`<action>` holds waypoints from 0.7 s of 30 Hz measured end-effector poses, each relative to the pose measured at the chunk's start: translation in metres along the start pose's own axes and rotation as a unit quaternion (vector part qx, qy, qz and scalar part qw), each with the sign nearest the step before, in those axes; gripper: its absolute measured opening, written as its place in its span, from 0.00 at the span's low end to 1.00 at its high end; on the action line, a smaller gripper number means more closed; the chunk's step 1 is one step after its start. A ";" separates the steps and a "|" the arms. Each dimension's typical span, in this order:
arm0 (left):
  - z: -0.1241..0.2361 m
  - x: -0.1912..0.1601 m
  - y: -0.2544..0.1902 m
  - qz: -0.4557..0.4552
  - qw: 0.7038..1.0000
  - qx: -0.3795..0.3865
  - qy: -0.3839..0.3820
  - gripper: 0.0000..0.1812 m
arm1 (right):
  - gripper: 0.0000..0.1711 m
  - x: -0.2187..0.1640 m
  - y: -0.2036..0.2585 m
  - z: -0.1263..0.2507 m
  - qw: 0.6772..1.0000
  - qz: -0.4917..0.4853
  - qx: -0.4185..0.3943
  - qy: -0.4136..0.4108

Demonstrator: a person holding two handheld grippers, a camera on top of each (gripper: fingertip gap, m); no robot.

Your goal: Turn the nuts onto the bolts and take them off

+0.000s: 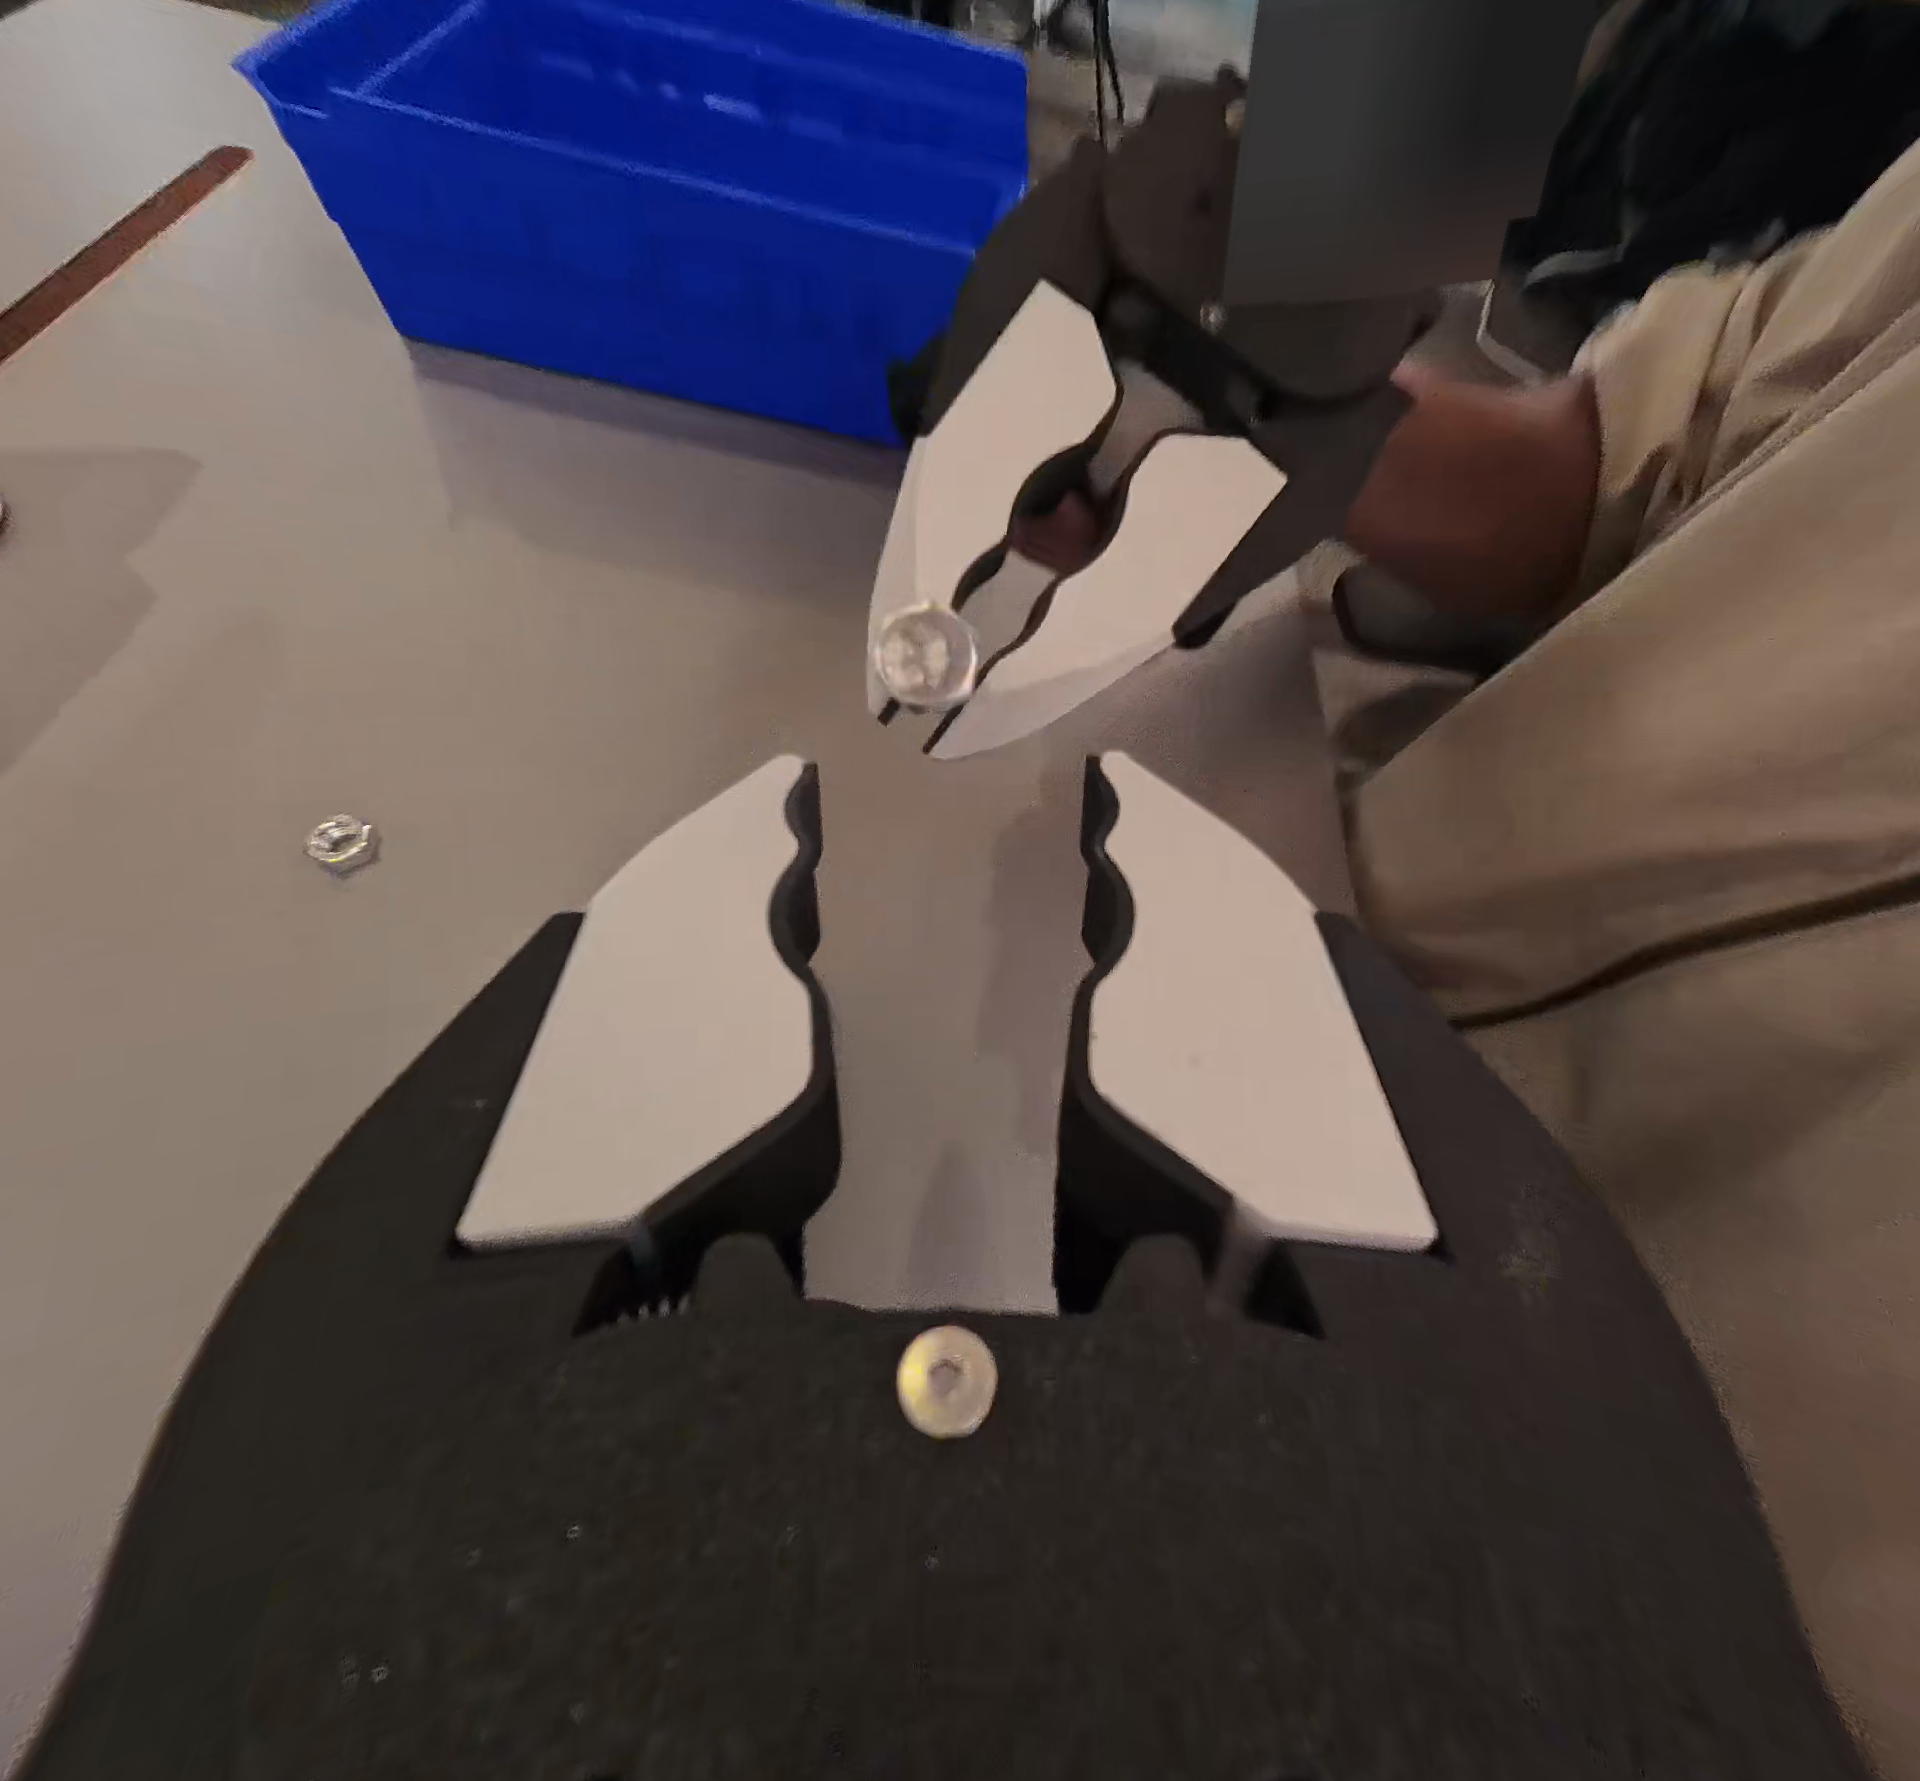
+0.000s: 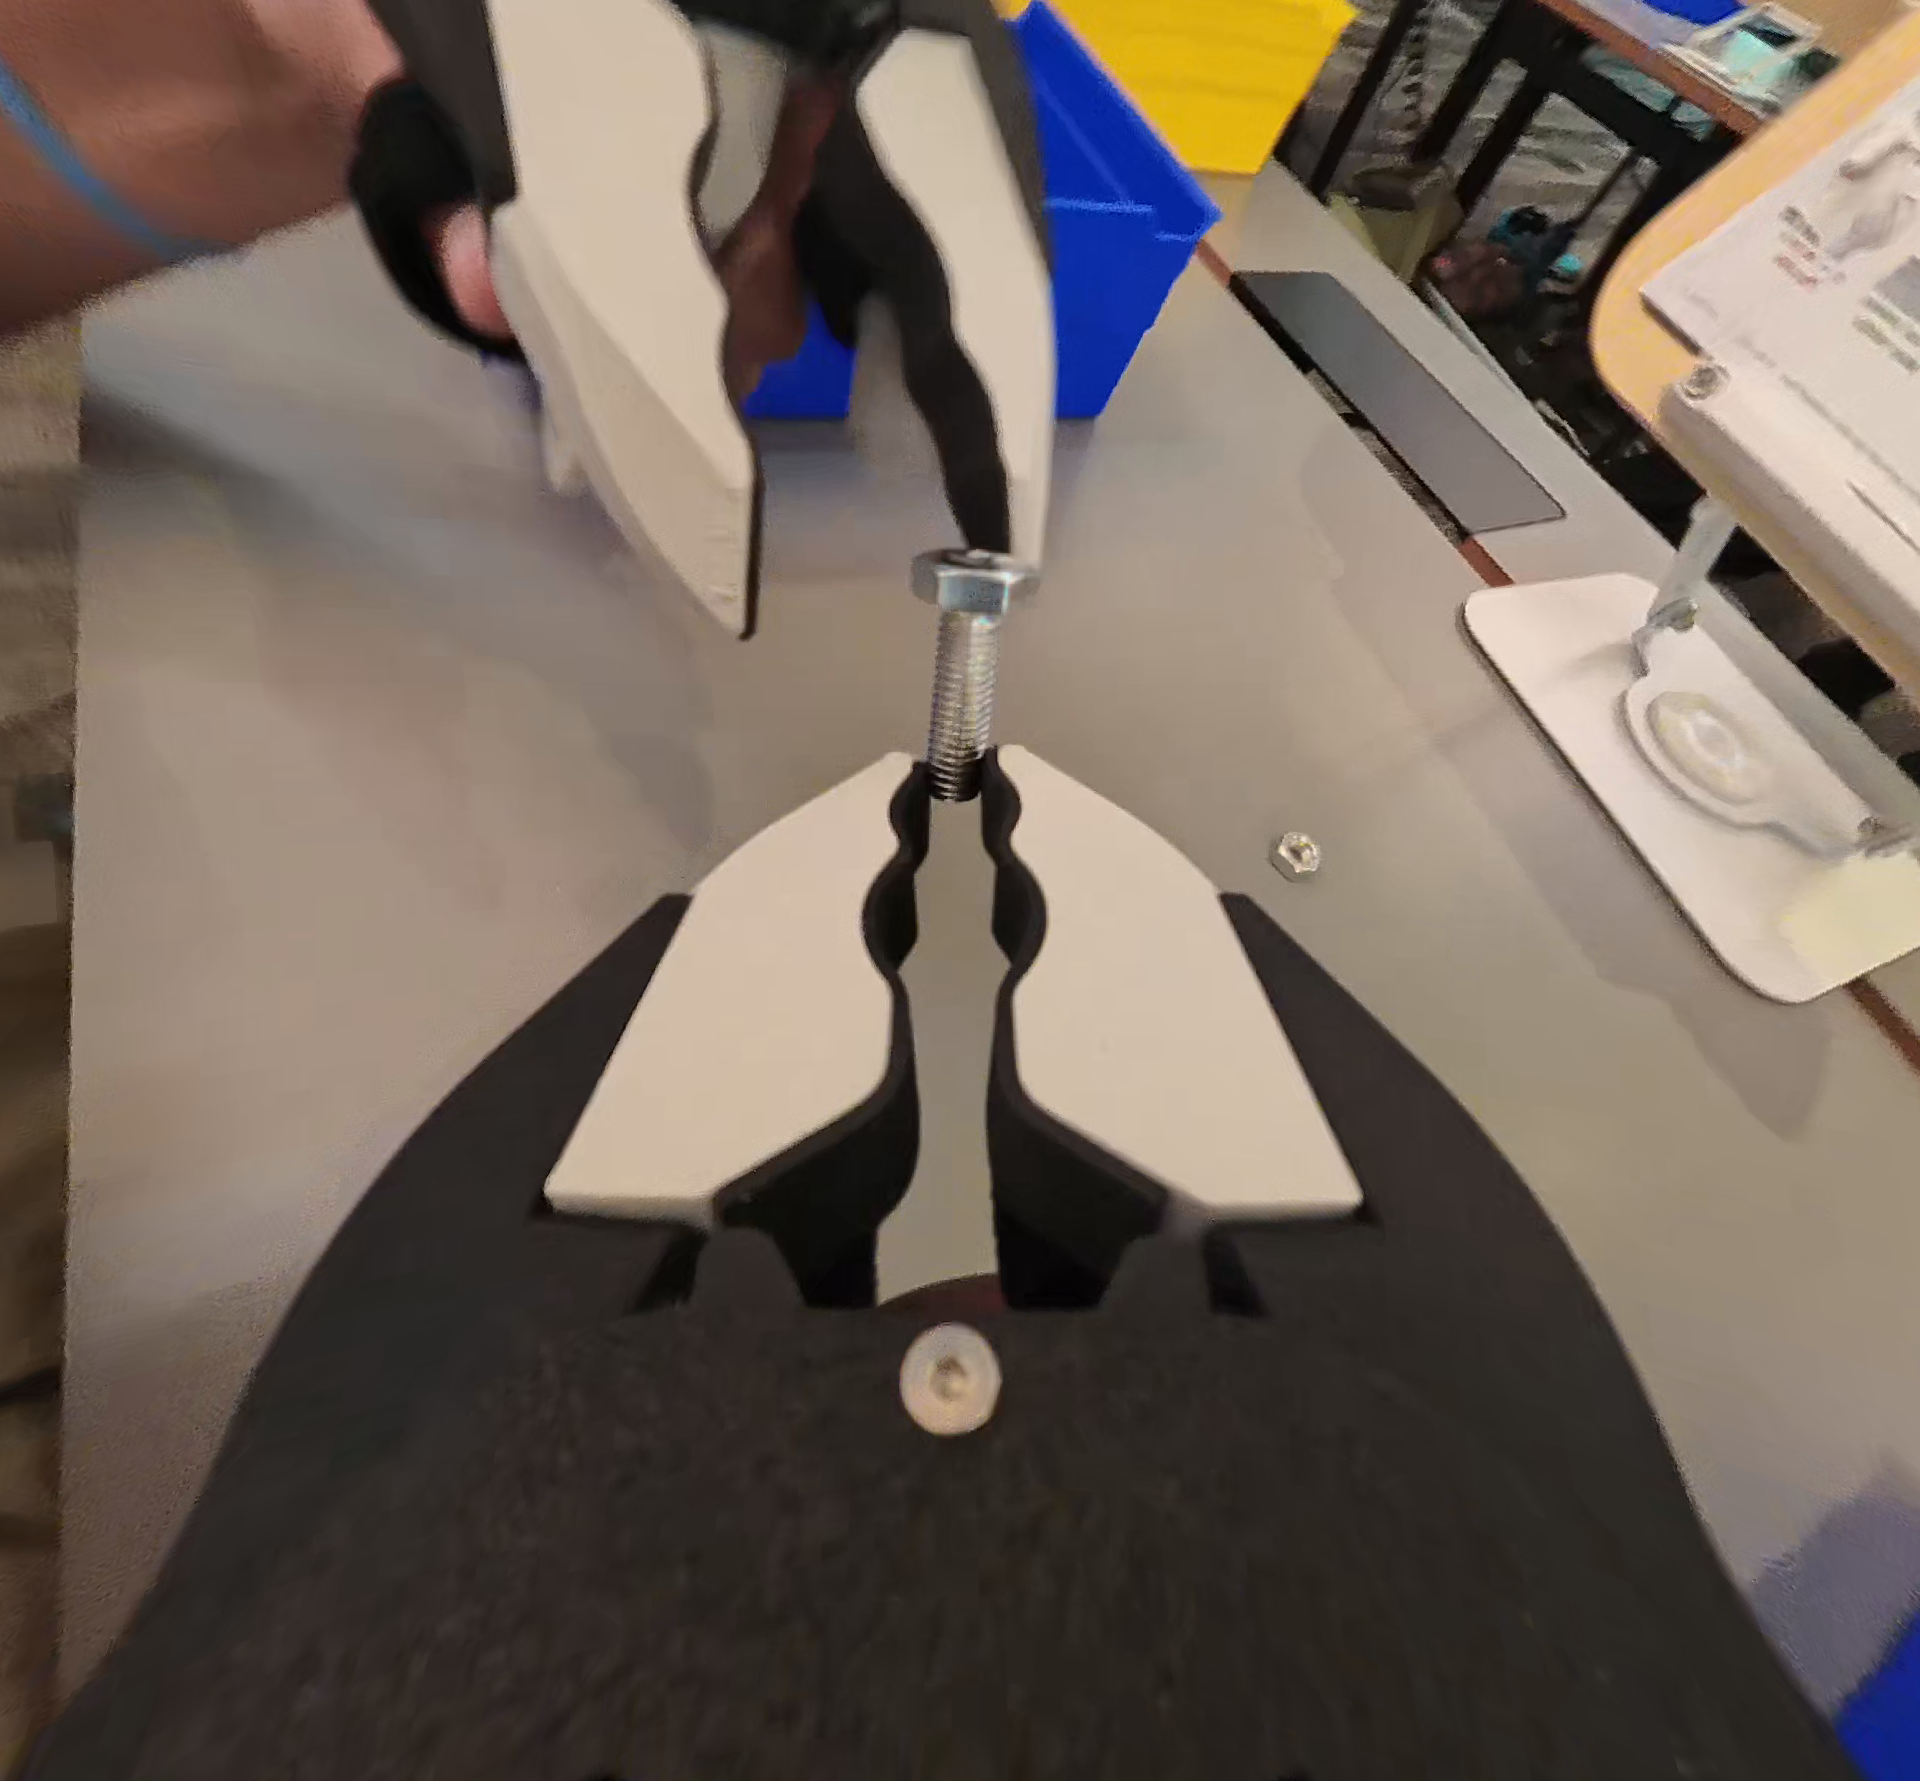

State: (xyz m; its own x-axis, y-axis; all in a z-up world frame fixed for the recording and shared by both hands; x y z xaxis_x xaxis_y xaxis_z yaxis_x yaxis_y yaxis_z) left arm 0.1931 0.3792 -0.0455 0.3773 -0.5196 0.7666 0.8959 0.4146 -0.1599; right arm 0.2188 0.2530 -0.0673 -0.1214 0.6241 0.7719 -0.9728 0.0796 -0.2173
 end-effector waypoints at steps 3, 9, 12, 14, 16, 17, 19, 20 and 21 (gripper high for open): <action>0.002 0.006 -0.004 -0.052 0.998 0.009 0.036 0.25 | 0.05 0.002 0.004 -0.002 0.997 0.071 0.023 0.033; -0.001 0.013 -0.008 -0.120 0.988 0.017 0.091 0.23 | 0.05 0.010 0.008 0.000 0.990 0.123 0.048 0.050; 0.000 0.015 -0.010 -0.134 0.988 0.014 0.077 0.22 | 0.05 0.011 0.010 0.002 0.990 0.124 0.057 0.046; 0.001 0.015 -0.012 -0.147 0.986 0.015 0.071 0.22 | 0.05 0.011 0.010 0.003 0.990 0.121 0.054 0.044; 0.002 0.014 -0.014 -0.154 0.985 0.016 0.073 0.22 | 0.05 0.011 0.007 0.004 0.992 0.117 0.038 0.035; 0.002 0.014 -0.013 -0.151 0.986 0.023 0.073 0.22 | 0.05 0.011 0.006 0.005 0.993 0.113 0.032 0.029; 0.001 0.013 -0.011 -0.144 0.987 0.027 0.068 0.22 | 0.05 0.012 0.006 0.007 0.994 0.109 0.019 0.019; 0.001 0.014 -0.010 -0.138 0.988 0.031 0.061 0.22 | 0.05 0.012 0.006 0.007 0.994 0.111 0.012 0.018; 0.001 0.014 -0.009 -0.134 0.989 0.030 0.054 0.21 | 0.05 0.012 0.007 0.006 0.993 0.115 0.006 0.019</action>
Point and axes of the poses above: each gripper's, where its closed fingertips meet, z back along the fingers, x out of its top, y = z × x across the jaws, the point moved 7 cm from there along z, back along the fingers, and after that the axes turned 12 degrees about y, right-handed, at the moved point
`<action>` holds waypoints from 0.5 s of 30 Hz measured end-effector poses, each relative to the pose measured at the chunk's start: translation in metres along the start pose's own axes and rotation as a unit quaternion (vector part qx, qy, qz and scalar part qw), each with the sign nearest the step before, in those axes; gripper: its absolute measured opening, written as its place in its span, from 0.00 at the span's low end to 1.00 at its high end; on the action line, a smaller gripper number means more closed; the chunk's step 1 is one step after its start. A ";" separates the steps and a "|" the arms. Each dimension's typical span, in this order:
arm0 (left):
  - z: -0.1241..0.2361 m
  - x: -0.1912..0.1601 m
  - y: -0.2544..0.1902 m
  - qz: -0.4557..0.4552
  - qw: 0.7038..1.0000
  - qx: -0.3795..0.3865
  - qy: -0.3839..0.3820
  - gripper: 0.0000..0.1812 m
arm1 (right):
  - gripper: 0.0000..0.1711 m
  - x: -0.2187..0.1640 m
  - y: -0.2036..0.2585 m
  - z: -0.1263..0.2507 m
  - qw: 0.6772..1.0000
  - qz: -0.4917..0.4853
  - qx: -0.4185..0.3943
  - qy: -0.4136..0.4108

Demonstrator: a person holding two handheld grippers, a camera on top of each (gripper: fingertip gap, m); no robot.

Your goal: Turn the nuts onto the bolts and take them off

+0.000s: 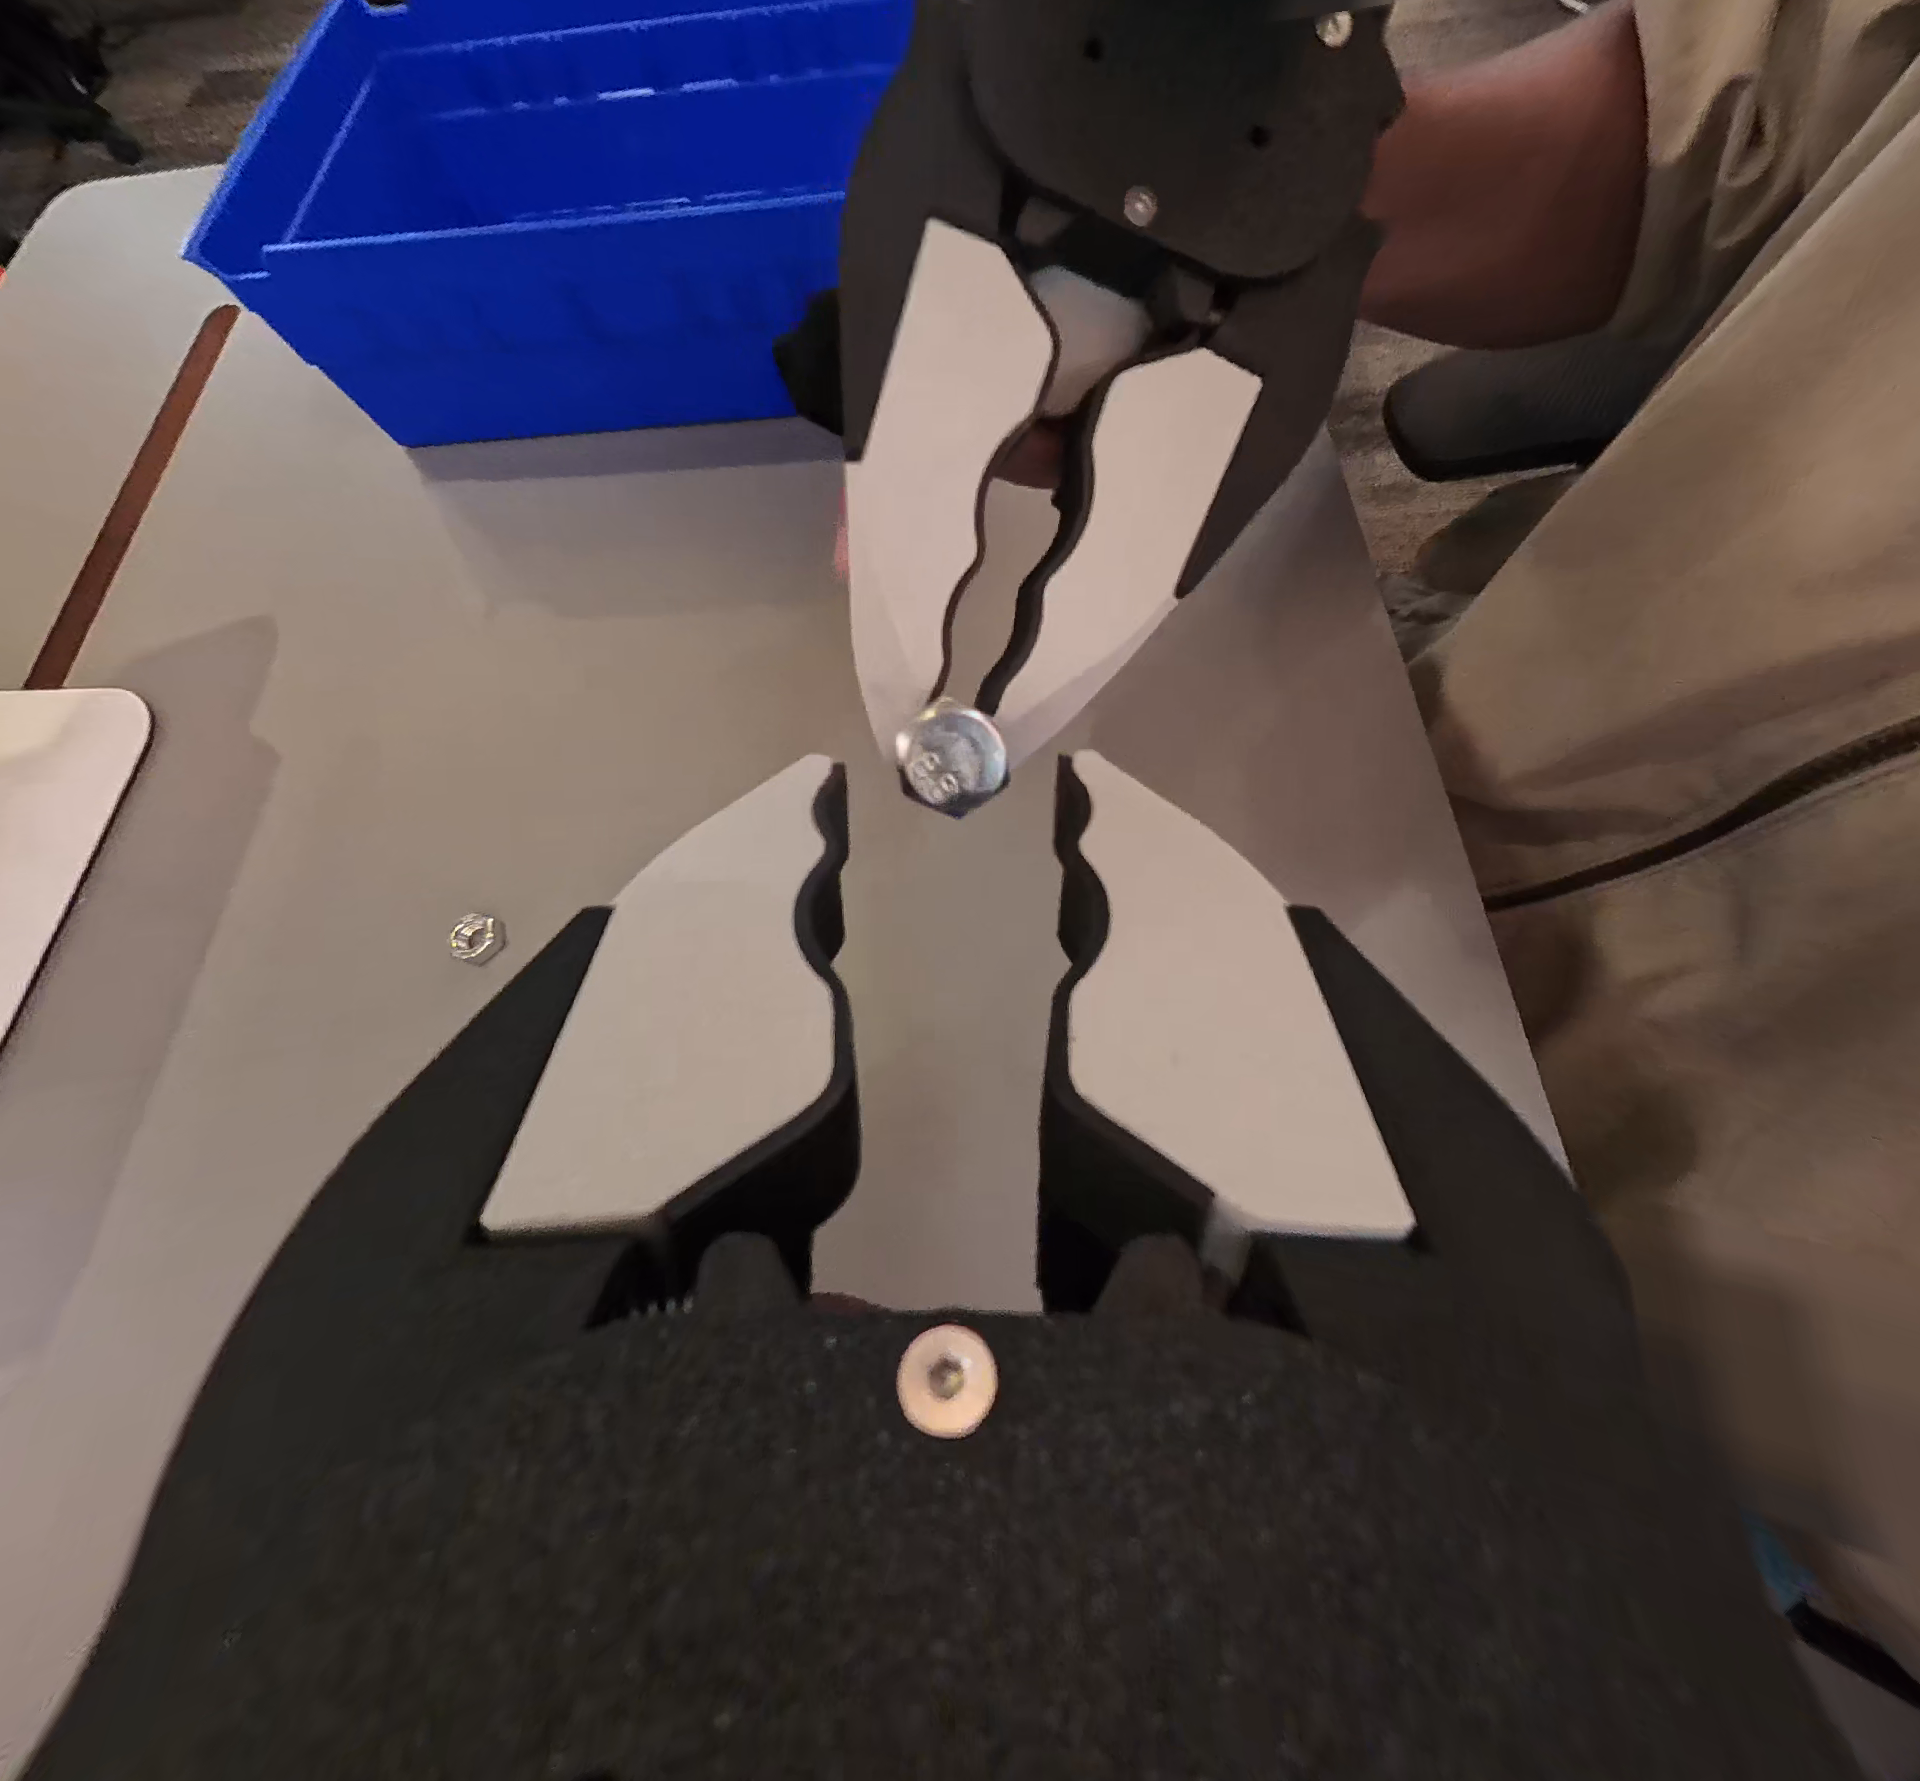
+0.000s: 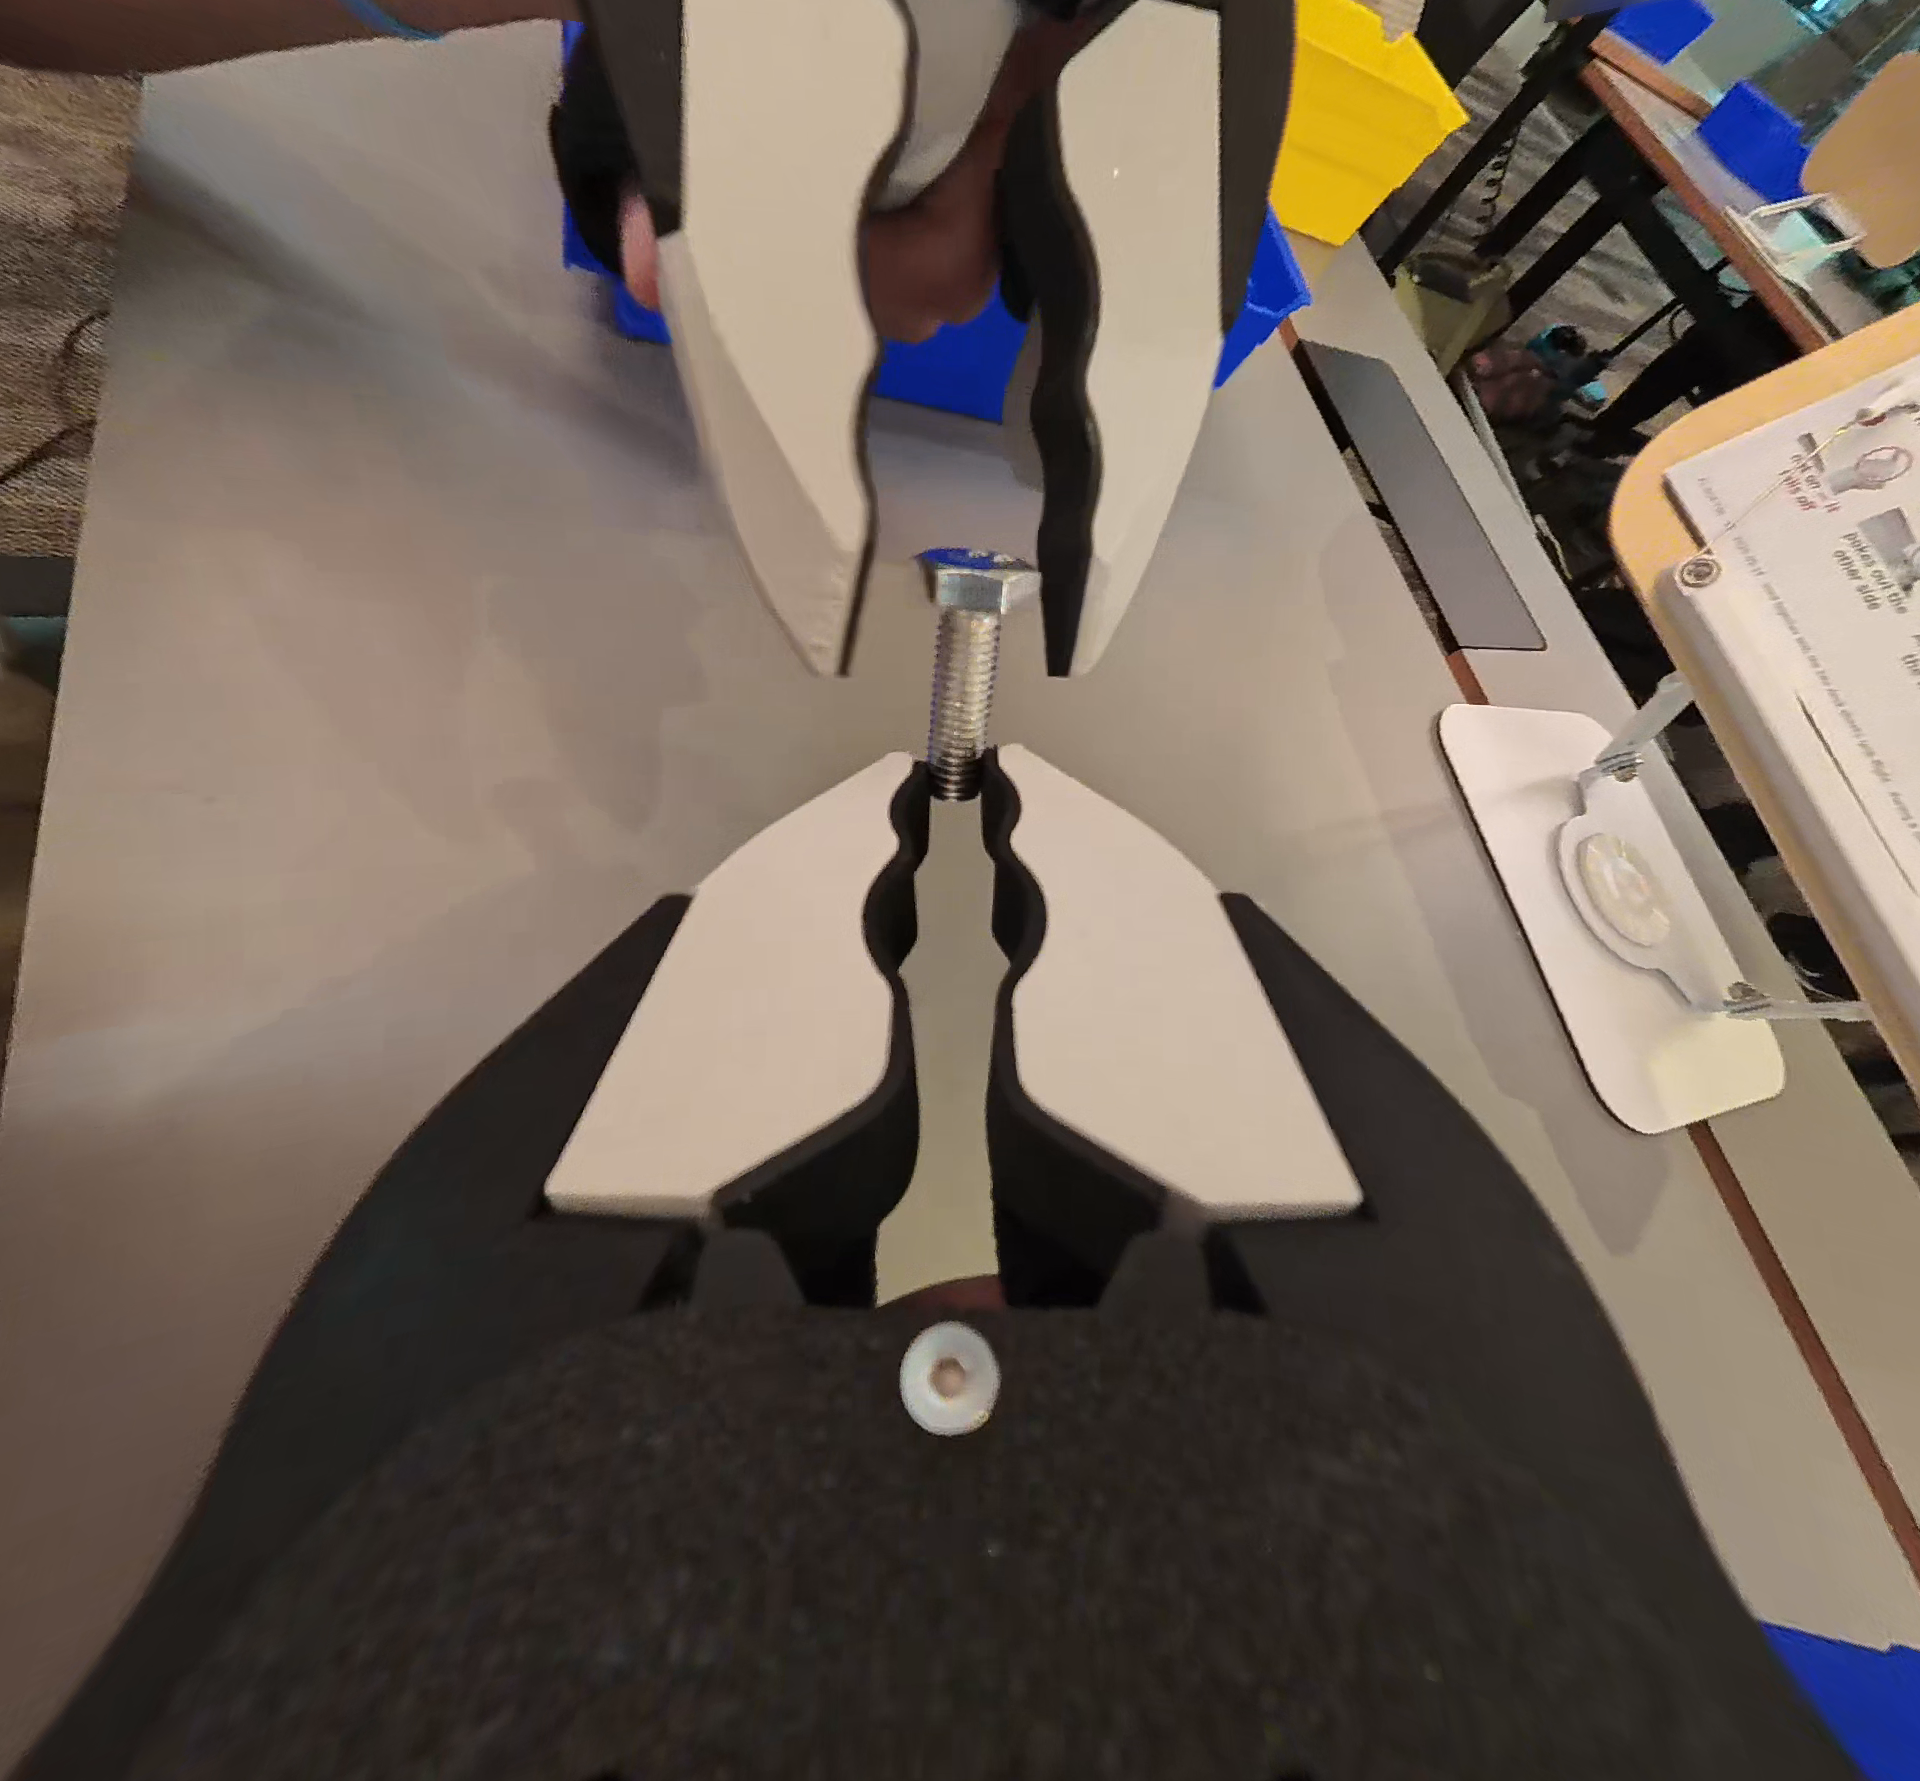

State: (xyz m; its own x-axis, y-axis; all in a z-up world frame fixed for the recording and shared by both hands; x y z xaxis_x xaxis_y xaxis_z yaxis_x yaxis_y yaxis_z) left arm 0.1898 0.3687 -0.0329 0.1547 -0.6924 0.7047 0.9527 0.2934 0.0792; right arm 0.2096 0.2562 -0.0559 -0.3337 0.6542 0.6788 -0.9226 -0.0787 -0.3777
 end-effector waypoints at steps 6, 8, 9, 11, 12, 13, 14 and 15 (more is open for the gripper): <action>0.001 0.000 0.002 0.016 1.000 -0.005 -0.022 0.17 | 0.05 0.000 0.002 -0.004 1.000 0.014 -0.019 0.011; 0.001 -0.001 0.002 0.014 1.000 0.002 -0.020 0.18 | 0.05 0.001 0.001 -0.002 0.999 0.016 -0.028 0.009; 0.001 -0.001 0.002 0.015 1.000 0.004 -0.021 0.18 | 0.05 0.001 0.001 -0.002 0.999 0.018 -0.028 0.011; 0.001 -0.002 0.003 0.019 1.000 0.000 -0.023 0.18 | 0.05 0.002 0.000 -0.001 0.999 0.023 -0.038 0.011; 0.001 -0.002 0.003 0.019 0.999 0.002 -0.025 0.17 | 0.05 0.003 0.001 -0.001 0.999 0.024 -0.040 0.010; 0.002 -0.001 0.003 0.018 0.999 0.003 -0.028 0.15 | 0.05 0.003 0.001 -0.001 0.999 0.027 -0.044 0.009; 0.002 -0.001 0.002 0.016 0.999 -0.001 -0.032 0.12 | 0.05 0.003 0.001 -0.001 0.998 0.029 -0.050 0.009; 0.002 -0.001 0.001 0.014 0.999 -0.003 -0.035 0.10 | 0.05 0.004 0.001 -0.001 0.998 0.030 -0.054 0.009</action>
State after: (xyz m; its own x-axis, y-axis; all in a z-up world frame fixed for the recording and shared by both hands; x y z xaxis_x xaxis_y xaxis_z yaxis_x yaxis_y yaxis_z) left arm 0.1904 0.3710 -0.0321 0.1625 -0.6356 0.7547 0.9499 0.3076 0.0545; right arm 0.2080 0.2594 -0.0544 -0.3824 0.6645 0.6421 -0.8750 -0.0370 -0.4828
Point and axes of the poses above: each gripper's, where its closed fingertips meet, z back along the fingers, x out of its top, y = z × x across the jaws, the point moved 7 cm from there along z, back along the fingers, and after that the axes turned 12 degrees about y, right-handed, at the moved point
